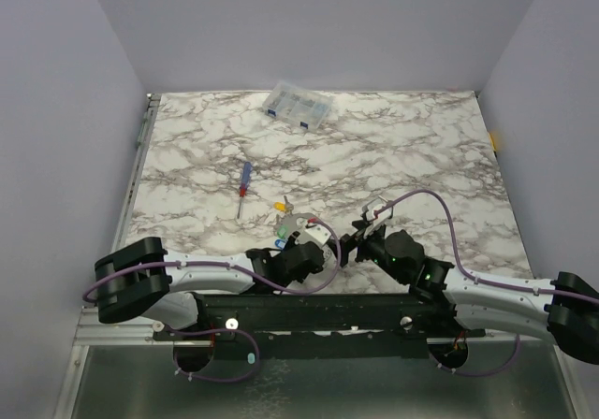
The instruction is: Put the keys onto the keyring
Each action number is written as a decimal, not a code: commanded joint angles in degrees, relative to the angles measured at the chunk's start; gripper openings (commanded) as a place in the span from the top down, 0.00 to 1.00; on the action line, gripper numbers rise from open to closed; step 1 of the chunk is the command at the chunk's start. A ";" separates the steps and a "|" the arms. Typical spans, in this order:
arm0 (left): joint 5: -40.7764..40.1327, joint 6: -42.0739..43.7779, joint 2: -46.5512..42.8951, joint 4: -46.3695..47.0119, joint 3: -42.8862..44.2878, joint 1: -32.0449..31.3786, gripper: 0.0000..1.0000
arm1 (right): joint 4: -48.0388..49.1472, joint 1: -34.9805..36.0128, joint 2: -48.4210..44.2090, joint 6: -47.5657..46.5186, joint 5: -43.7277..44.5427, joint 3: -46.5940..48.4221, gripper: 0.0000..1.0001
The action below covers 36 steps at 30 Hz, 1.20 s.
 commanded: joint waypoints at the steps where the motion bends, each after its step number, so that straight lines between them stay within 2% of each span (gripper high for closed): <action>1: -3.21 1.87 1.00 0.99 1.89 -0.23 0.57 | -1.25 0.46 -0.26 0.50 0.71 -0.51 0.05; 12: -3.56 2.61 5.44 1.19 3.29 -0.23 0.60 | -1.77 0.46 -0.56 0.49 0.14 -0.32 0.05; 19: -4.09 2.89 5.76 1.22 3.44 -0.20 0.82 | -1.84 0.52 -0.26 0.62 -0.31 -0.12 0.05; 22: -3.42 3.91 6.17 1.25 4.07 -0.21 1.00 | -2.00 0.46 -0.12 0.41 -0.42 0.17 0.05; 36: 6.15 2.86 0.80 -4.38 8.43 1.91 1.00 | -3.19 0.46 -3.59 0.30 -0.50 0.31 0.05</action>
